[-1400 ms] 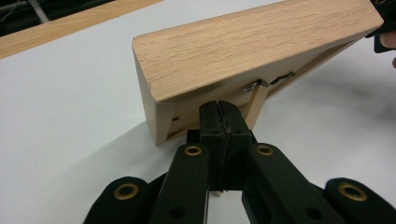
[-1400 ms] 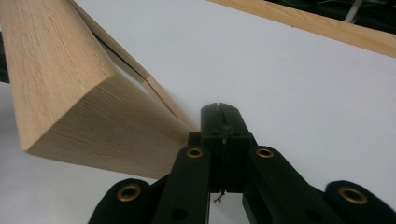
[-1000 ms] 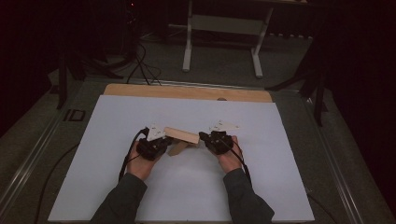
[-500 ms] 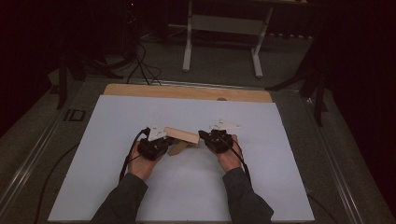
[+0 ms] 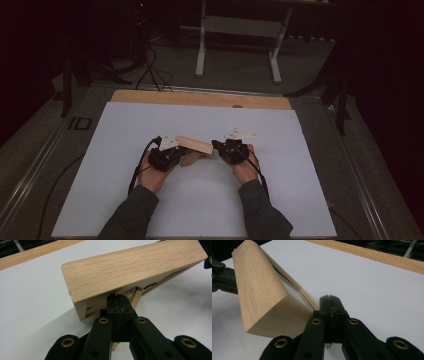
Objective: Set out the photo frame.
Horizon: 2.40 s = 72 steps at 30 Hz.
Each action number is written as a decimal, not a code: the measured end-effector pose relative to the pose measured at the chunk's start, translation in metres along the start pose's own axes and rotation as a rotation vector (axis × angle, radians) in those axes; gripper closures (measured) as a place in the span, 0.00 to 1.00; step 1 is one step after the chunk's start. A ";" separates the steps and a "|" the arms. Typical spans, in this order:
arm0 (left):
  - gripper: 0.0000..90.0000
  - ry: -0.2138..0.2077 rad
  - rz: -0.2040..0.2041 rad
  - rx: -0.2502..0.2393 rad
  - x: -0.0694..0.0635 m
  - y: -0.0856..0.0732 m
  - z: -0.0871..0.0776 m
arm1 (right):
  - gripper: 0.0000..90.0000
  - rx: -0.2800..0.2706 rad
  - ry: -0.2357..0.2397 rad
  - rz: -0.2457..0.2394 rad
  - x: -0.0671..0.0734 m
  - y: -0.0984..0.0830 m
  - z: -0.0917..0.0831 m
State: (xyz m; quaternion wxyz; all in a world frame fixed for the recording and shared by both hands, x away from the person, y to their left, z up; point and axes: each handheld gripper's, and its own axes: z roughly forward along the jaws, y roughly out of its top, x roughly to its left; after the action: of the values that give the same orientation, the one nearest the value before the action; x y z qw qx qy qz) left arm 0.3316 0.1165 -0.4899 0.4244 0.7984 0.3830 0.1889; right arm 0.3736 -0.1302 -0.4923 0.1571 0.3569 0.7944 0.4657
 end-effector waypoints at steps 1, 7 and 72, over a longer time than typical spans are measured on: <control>0.99 0.000 -0.001 0.000 0.000 0.000 0.000 | 1.00 0.000 -0.002 -0.004 0.000 0.000 0.000; 0.99 -0.004 0.003 -0.002 -0.002 0.002 0.001 | 1.00 0.004 -0.004 -0.024 0.004 -0.001 -0.001; 0.99 -0.008 -0.011 0.011 0.000 0.003 0.010 | 1.00 0.038 0.085 -0.140 0.038 -0.007 -0.001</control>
State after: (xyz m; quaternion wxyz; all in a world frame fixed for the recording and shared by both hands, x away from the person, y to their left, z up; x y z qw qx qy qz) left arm 0.3385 0.1101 -0.4932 0.4226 0.7994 0.3868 0.1810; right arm 0.3434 -0.1056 -0.4947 0.1488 0.2832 0.8321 0.4531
